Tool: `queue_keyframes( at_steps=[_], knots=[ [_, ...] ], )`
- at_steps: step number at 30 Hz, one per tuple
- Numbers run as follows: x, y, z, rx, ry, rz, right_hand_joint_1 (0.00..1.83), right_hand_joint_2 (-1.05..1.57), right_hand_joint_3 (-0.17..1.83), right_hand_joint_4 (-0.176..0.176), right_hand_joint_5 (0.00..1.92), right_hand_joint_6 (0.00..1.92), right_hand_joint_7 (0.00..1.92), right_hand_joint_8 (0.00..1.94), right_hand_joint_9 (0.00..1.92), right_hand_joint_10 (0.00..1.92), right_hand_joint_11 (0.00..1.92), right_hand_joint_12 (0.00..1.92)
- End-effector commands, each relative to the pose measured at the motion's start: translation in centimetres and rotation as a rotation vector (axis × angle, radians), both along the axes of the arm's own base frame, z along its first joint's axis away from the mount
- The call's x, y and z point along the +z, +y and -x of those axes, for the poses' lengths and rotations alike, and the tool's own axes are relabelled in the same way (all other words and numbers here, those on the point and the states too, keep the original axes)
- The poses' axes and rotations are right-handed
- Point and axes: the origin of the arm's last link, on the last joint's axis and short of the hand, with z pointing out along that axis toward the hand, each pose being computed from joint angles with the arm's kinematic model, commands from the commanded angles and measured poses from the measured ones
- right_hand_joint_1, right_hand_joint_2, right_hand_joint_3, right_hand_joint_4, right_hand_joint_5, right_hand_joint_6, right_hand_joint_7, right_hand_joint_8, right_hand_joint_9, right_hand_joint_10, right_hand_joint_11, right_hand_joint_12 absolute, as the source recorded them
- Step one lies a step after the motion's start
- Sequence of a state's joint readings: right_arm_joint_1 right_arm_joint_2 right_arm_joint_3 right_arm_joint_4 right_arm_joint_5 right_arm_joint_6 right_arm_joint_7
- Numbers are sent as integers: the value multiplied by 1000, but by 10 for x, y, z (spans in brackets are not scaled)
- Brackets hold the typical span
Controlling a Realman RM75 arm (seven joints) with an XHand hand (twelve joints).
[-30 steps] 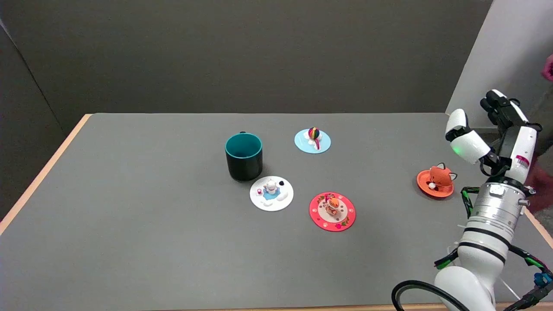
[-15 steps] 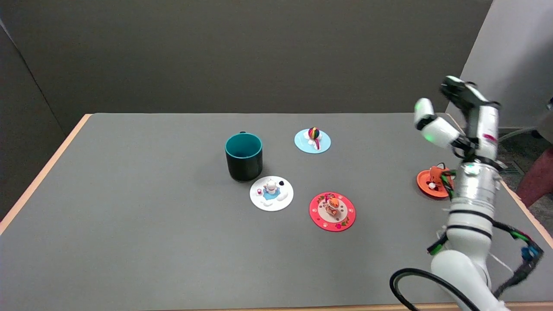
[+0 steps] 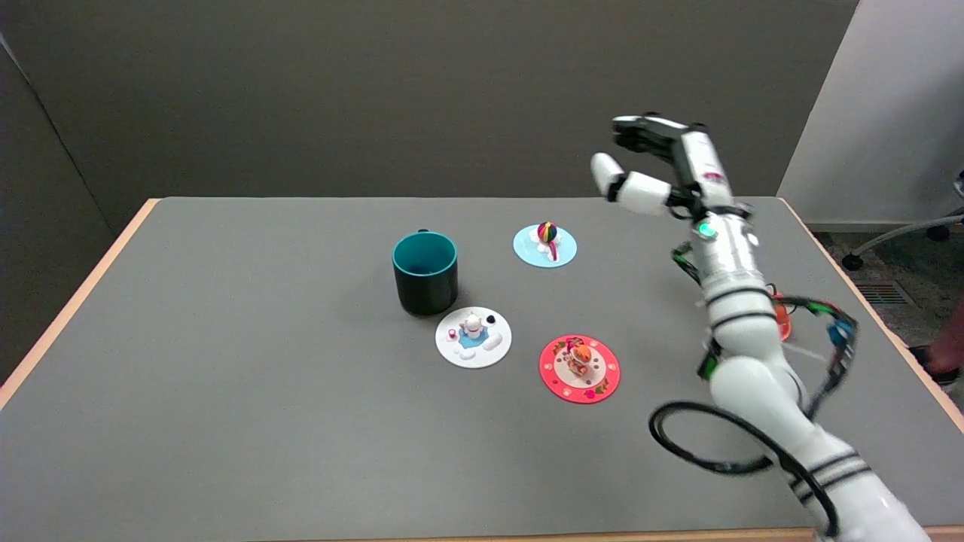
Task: Pick up the cup lid with blue sky.
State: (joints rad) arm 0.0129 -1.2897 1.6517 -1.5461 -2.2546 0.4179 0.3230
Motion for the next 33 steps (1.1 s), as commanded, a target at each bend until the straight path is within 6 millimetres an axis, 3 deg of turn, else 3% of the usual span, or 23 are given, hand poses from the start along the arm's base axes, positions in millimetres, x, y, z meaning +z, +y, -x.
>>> queue_keyframes(
  at_steps=[1,7,8,9,10,15,19,24,29,33],
  knots=[
    [-34,-116,-15,-240,206,-246,742,450,912,-83,697,215,768,194,650,198,440,420],
    [-26,-132,-25,-229,210,-207,741,418,913,-84,623,198,748,194,641,201,426,411],
    [-9,-134,-54,-161,292,-117,744,417,911,-83,623,197,735,193,638,202,424,408],
    [-2,-135,-59,-136,283,-82,748,416,908,-80,622,196,736,194,635,202,423,406],
    [-13,-136,-32,-177,162,-141,751,416,904,-77,620,194,737,195,631,202,422,405],
    [-5,-136,-48,-107,115,-84,765,419,893,-71,629,192,738,197,621,202,419,400],
    [-14,-139,-57,-171,315,-115,776,422,898,-65,650,197,734,195,616,201,418,395],
    [-24,-141,-41,-289,414,-193,776,423,896,-59,660,199,738,195,624,203,417,397],
    [-36,-145,-24,-386,631,-205,783,402,887,-71,620,190,740,196,621,210,402,429],
    [-37,-150,-21,-412,689,-189,786,407,854,-79,613,197,739,211,624,208,412,401]
  ],
)
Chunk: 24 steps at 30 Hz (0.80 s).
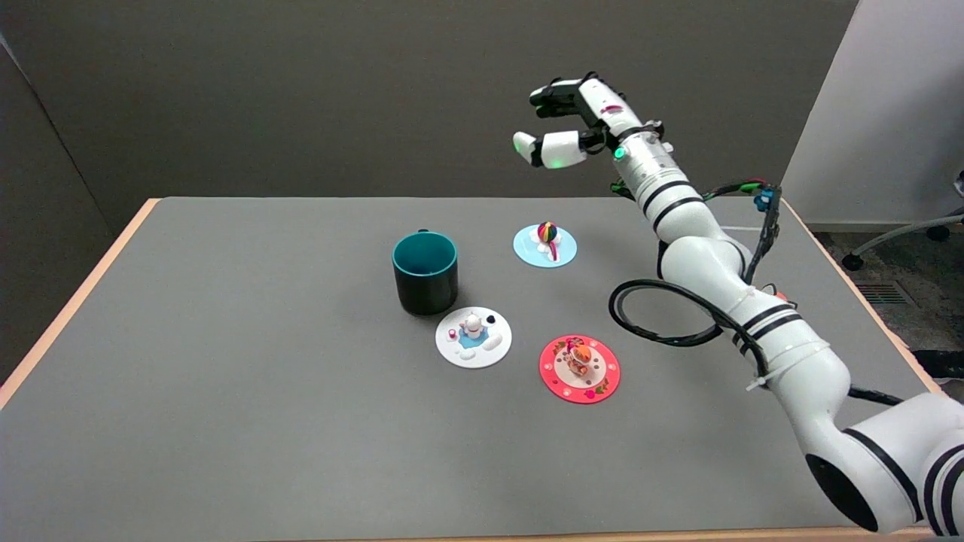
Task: Pick up the cup lid with blue sky.
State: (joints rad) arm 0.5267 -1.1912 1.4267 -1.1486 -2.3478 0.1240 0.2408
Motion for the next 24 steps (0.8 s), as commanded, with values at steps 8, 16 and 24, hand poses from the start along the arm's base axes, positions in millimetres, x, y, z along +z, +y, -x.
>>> queue_keyframes(
  at_steps=[8,16,24],
  knots=[
    [11,-28,26,-242,444,18,795,388,860,-82,607,196,708,208,586,205,372,361],
    [31,-30,48,-338,413,59,792,392,849,-101,606,197,712,211,578,209,365,343],
    [24,-19,83,-423,376,32,789,405,836,-117,612,198,720,213,582,212,367,356]
  ],
)
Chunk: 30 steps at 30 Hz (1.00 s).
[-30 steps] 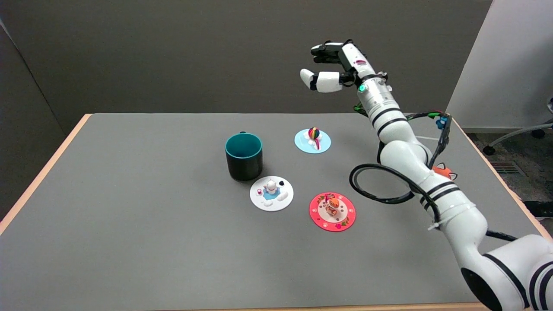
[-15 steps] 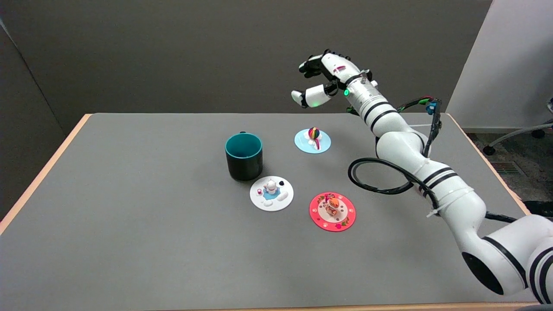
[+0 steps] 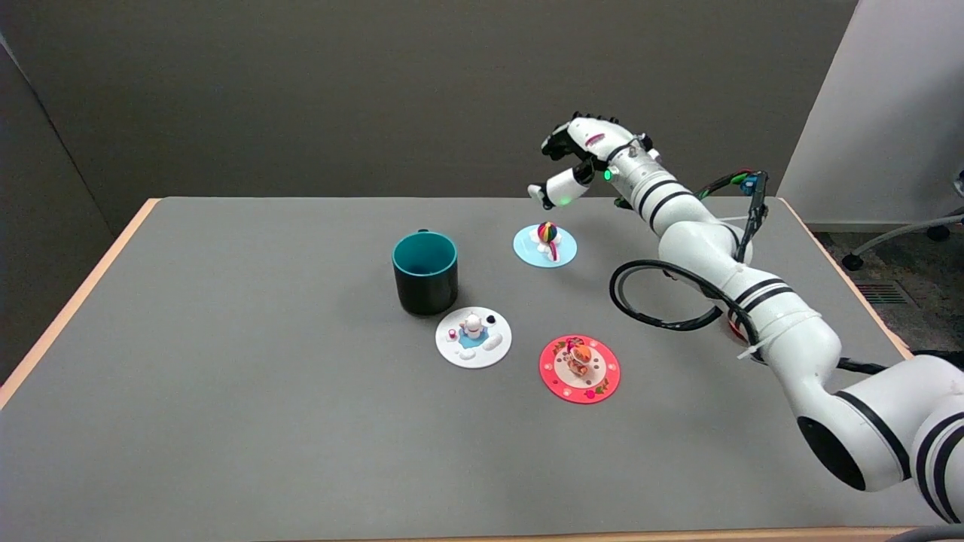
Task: Pick up the cup lid with blue sky.
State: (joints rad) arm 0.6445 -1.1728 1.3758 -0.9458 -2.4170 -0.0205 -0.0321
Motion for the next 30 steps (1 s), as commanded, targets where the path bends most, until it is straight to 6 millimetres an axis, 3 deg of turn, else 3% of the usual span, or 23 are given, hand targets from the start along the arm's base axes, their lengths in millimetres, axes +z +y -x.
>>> queue_keyframes(
  at_steps=[1,6,15,24,30],
  knots=[
    [8,8,54,-185,11,27,790,405,835,-118,613,198,721,214,583,212,368,357],
    [5,14,67,-223,0,15,791,412,831,-121,619,199,726,215,601,215,371,364],
    [-18,13,57,-204,-2,-44,815,410,863,-130,665,195,759,204,615,226,360,422],
    [-11,9,48,-191,9,-38,849,439,850,-139,699,196,770,214,615,236,371,419],
    [-5,8,55,-212,7,-18,852,447,848,-141,710,199,767,216,609,242,373,416]
  ],
)
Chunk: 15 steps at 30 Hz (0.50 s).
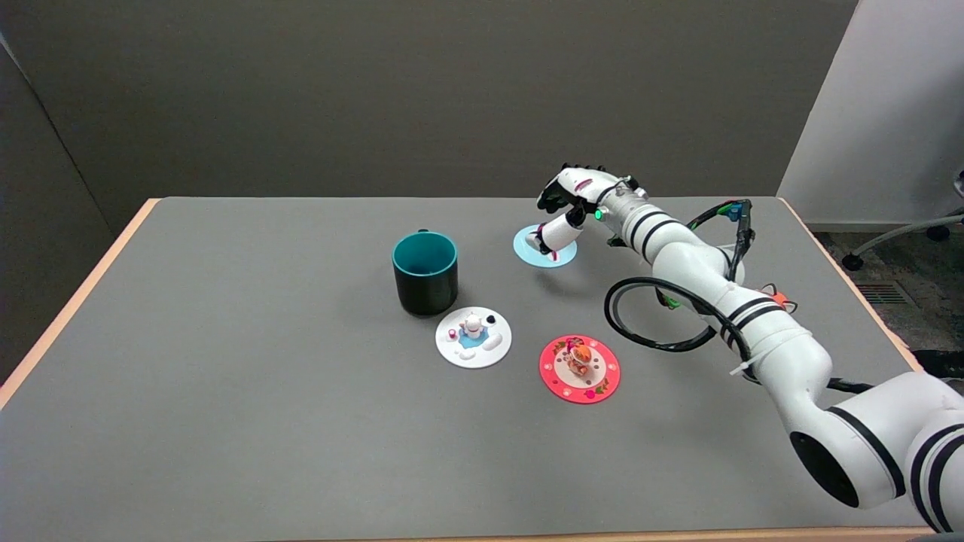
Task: Pick up the cup lid with blue sky.
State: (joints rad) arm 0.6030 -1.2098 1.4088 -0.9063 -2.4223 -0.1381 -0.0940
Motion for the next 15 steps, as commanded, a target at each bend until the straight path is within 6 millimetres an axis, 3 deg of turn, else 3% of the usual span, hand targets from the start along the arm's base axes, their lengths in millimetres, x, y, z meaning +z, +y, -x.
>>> queue_keyframes(
  at_steps=[1,6,15],
  knots=[
    [4,-1,9,-37,2,9,852,448,847,-141,712,200,767,216,609,243,373,415],
    [8,1,19,-57,-7,28,854,450,846,-142,715,202,764,216,606,245,374,413],
    [14,-6,15,-38,-5,55,857,461,849,-144,723,207,761,215,602,247,375,409]
  ],
)
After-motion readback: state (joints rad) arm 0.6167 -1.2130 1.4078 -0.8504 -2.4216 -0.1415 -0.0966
